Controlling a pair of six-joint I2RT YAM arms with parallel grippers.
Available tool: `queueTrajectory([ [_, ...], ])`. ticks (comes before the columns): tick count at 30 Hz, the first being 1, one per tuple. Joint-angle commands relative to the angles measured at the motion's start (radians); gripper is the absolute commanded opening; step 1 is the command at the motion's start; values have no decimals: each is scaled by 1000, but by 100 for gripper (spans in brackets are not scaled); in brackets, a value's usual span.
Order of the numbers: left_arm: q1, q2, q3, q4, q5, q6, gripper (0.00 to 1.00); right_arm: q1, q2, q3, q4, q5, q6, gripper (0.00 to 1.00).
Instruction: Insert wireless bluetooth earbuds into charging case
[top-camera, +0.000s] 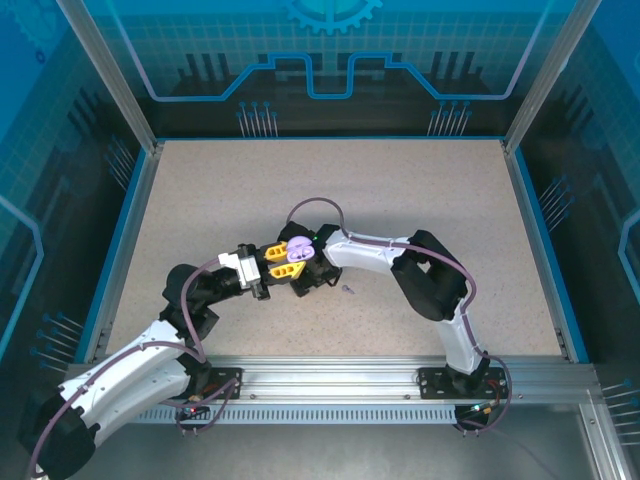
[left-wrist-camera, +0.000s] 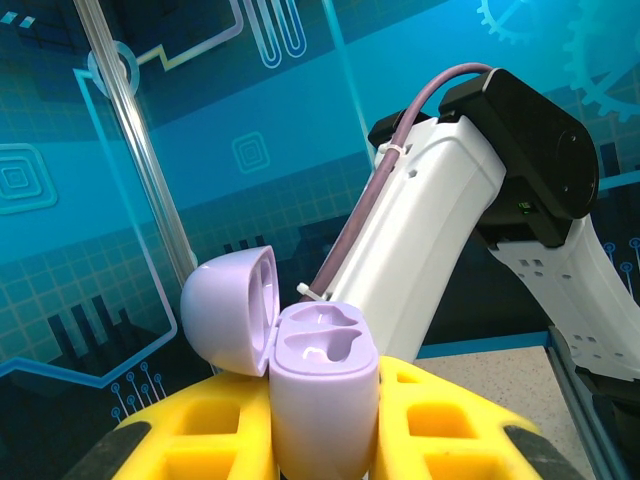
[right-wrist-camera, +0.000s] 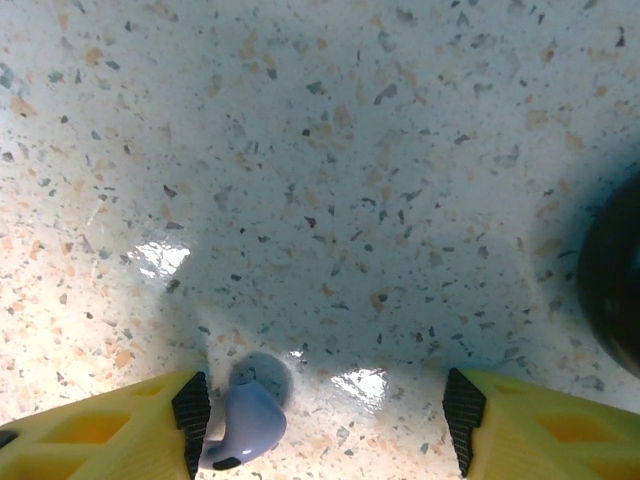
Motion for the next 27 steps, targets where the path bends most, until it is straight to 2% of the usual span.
queueTrajectory([
  [1,-8,-6,-10,27,1,-5,0,12,-36,-41,-58,7,-2,66],
  [8,-6,-5,-11,27,-1,-7,0,12,-70,-63,-79,5,-6,59],
  [17,-7,-6,-15,26,-3,-6,0,4,-134,-62,-28,-67,11,59],
  [27,-6,-11,-19,28,-4,-8,0,3,-39,16,-62,-46,31,54],
])
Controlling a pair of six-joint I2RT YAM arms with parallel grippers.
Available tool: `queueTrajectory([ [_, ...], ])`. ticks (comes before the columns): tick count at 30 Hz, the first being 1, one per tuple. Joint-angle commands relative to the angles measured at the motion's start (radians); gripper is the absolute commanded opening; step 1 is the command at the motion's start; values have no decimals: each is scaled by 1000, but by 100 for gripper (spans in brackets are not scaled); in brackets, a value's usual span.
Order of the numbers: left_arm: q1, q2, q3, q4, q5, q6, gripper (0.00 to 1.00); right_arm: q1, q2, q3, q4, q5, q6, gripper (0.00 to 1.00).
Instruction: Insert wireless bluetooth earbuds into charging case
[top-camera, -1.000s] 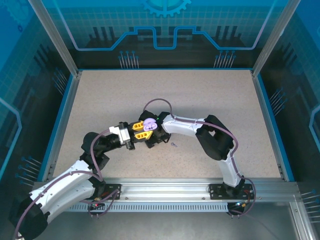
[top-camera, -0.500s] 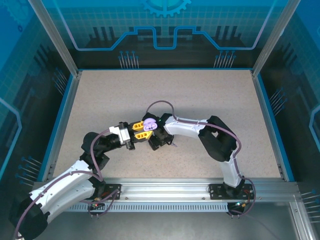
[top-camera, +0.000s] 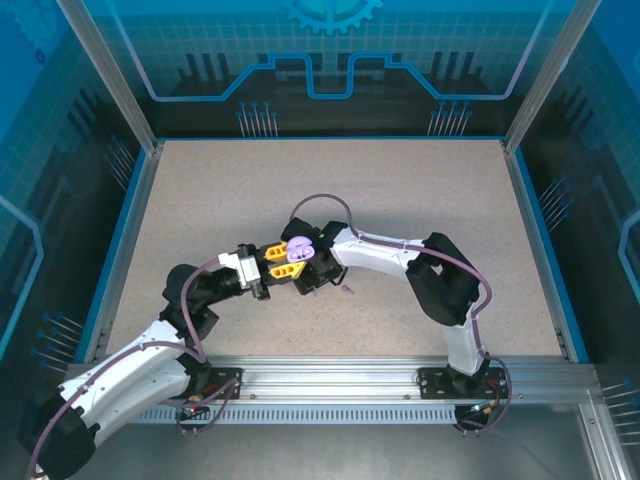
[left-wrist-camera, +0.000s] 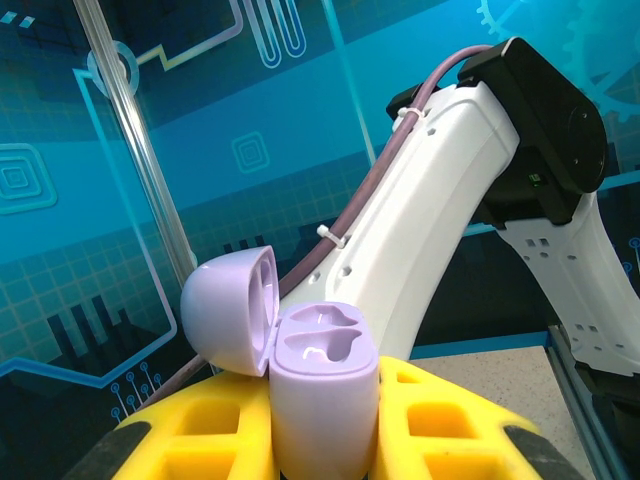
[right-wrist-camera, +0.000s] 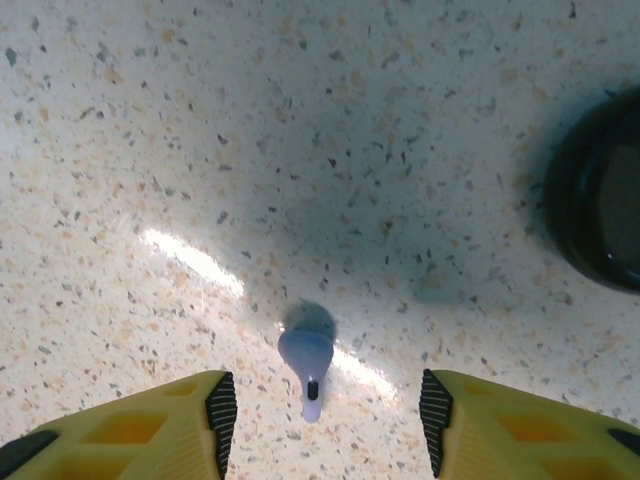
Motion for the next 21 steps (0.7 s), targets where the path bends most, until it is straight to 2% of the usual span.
queueTrajectory([
  [1,-6,-12,-20,29,-4,-7,0,4,47,40,-29,-6,14,53],
  [19,-6,-9,-20,24,-9,-2,0,33,141,80,-85,-3,2,40],
  [21,-7,-9,-20,24,-8,-2,0,33,148,80,-84,-6,2,36],
])
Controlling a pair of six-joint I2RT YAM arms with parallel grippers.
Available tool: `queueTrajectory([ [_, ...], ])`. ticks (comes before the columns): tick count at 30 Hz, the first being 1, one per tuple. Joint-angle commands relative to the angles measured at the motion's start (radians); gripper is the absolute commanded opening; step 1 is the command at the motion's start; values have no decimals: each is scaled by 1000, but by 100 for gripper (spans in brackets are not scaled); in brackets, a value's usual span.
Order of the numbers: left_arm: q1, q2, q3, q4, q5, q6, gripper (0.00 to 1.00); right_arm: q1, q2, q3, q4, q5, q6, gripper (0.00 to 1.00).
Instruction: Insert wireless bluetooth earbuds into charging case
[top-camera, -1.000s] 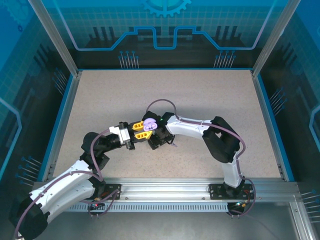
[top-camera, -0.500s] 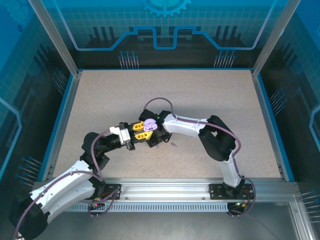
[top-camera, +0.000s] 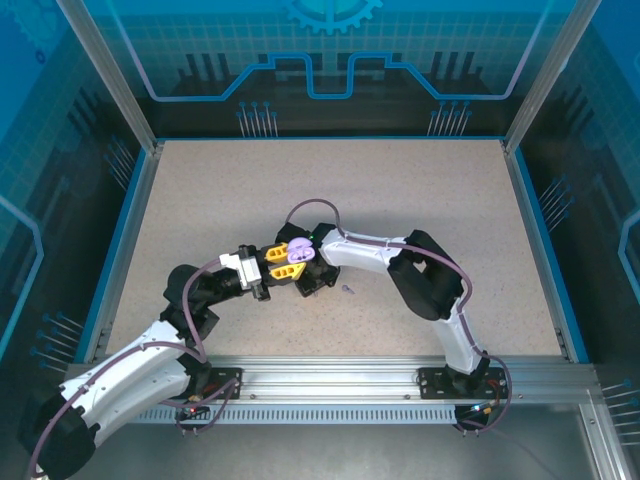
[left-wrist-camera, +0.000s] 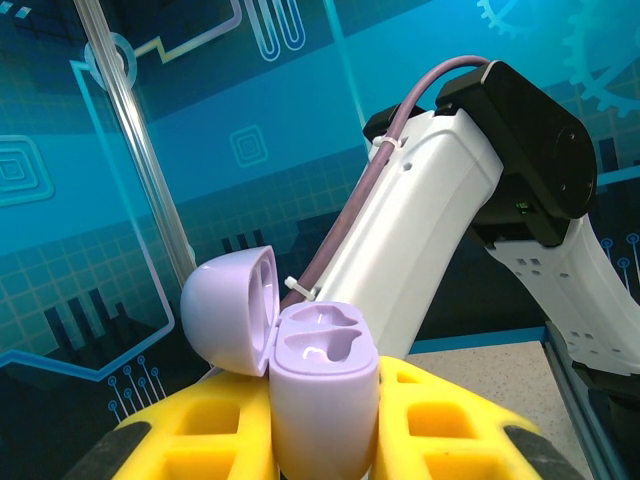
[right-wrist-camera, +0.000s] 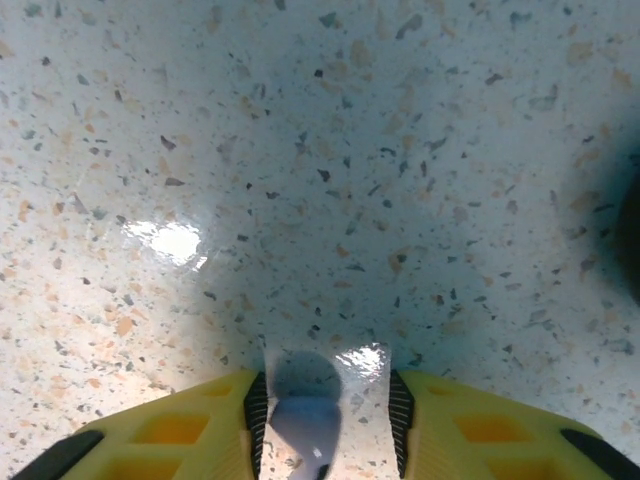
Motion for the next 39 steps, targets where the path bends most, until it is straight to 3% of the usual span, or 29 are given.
queueTrajectory([
  [1,-7,-9,-9,25,-9,-2,0,24,41,12,-32,-25,3,35],
  [8,-8,-15,-9,17,-10,-1,0,24,6,-9,-35,-31,1,26],
  [19,-6,-23,-18,10,-18,-10,0,-2,-151,-110,37,-14,-6,25],
  [30,-7,-9,-75,59,-55,-86,0,-102,-549,-330,163,46,-60,24],
  [39,-7,72,-63,109,-46,-86,0,-147,-903,-362,259,56,-199,23],
])
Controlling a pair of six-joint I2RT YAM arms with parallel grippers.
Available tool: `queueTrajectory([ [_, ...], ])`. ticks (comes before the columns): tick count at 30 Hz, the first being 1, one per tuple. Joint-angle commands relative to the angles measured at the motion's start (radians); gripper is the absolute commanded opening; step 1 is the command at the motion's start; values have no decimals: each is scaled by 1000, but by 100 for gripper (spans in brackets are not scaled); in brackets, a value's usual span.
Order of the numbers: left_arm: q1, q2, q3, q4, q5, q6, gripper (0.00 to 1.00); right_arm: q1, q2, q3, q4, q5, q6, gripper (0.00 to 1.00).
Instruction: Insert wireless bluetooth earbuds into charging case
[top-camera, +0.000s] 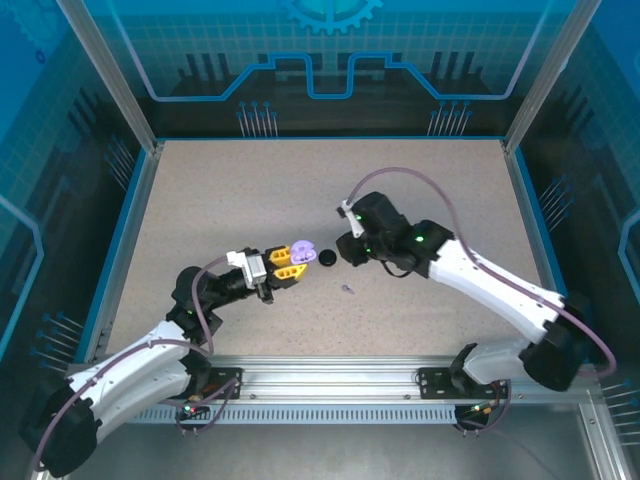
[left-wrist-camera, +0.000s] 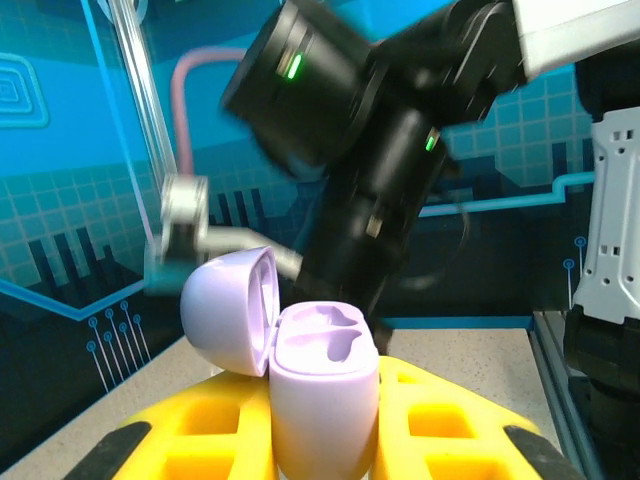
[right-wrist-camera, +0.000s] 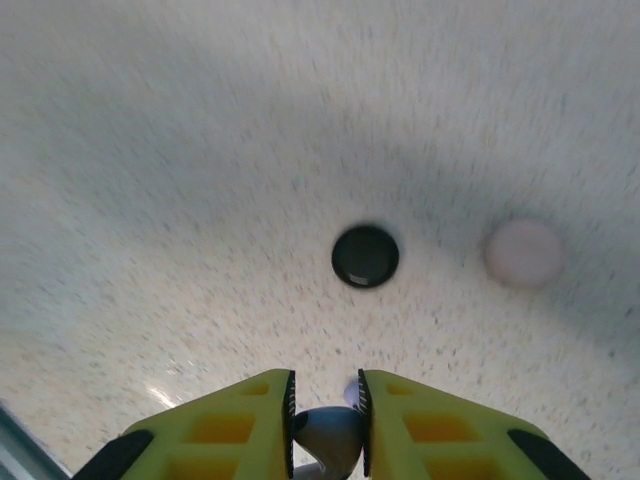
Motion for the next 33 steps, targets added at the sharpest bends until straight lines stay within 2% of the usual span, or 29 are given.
queueTrajectory([
  [1,-6,31,4,72,-8,-8,0,-7,-106,3,70,6,-94,23],
  [6,-6,93,23,111,-14,-31,0,0,-234,2,154,-38,-172,23],
  [11,-8,145,49,111,-27,-61,0,43,-273,2,218,-52,-255,23],
  [19,-8,188,71,114,-54,-96,0,141,-233,2,295,-12,-333,23],
  [33,-11,209,82,108,-86,-115,0,277,-98,58,286,138,-430,23],
])
